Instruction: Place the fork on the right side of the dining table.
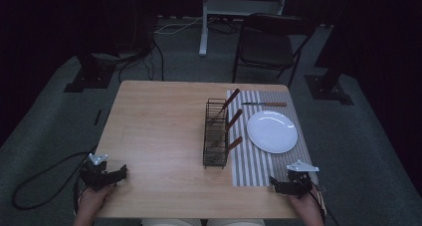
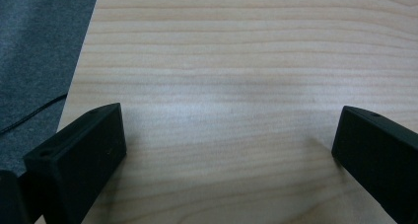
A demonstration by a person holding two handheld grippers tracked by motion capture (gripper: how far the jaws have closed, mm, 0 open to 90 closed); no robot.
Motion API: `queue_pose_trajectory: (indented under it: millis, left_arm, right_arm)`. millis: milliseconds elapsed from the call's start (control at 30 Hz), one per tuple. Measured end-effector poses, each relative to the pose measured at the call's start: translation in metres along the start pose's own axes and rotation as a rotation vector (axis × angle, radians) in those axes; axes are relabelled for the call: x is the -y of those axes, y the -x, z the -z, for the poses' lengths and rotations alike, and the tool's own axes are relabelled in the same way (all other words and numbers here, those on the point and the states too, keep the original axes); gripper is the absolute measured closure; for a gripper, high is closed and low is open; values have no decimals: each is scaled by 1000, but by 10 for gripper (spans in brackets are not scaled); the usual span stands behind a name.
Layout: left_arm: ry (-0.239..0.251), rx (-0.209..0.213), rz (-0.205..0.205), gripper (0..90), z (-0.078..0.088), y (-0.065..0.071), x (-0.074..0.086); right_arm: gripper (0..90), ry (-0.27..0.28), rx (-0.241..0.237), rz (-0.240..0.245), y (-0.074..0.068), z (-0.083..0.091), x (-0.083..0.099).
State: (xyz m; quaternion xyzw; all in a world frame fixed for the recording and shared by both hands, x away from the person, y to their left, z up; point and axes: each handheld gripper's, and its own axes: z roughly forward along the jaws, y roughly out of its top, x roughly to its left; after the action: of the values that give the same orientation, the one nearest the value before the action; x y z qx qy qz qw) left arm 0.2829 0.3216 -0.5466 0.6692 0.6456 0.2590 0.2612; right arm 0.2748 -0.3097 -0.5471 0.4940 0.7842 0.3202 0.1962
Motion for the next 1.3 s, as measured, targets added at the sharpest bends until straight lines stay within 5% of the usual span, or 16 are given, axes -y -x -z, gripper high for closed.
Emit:
queue_pose_trajectory:
  millis: [867,1300]
  left_arm:
    - [1,-12,9,3,3,0,3]
    - [1,-13,11,3,3,0,3]
  right_arm:
    - [160,-58,13,-11,0,0,-8]
    - [205,-57,-59,27,-9,7,-18]
